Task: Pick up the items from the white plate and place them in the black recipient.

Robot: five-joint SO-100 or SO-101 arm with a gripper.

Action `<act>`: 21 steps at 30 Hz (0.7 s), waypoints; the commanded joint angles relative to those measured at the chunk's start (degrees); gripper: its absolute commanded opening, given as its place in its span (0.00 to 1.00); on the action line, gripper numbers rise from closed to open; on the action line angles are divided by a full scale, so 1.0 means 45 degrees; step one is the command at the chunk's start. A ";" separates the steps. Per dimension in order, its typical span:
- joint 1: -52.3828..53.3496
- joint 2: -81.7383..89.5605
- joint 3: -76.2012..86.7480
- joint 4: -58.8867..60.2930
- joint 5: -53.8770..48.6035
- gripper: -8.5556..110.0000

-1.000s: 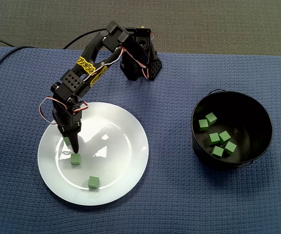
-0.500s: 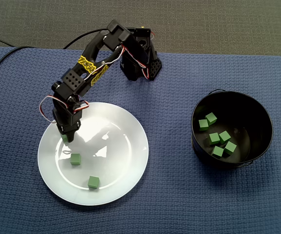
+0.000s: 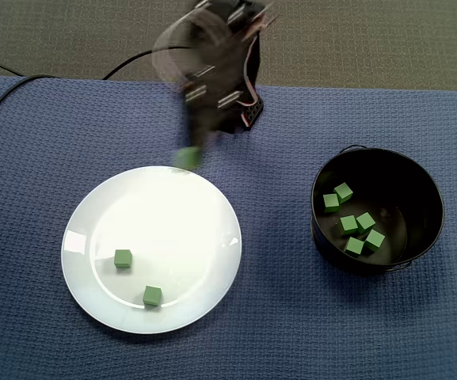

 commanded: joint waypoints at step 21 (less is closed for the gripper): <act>-1.0840 -0.2188 1.1250 -0.8125 -0.3164 0.37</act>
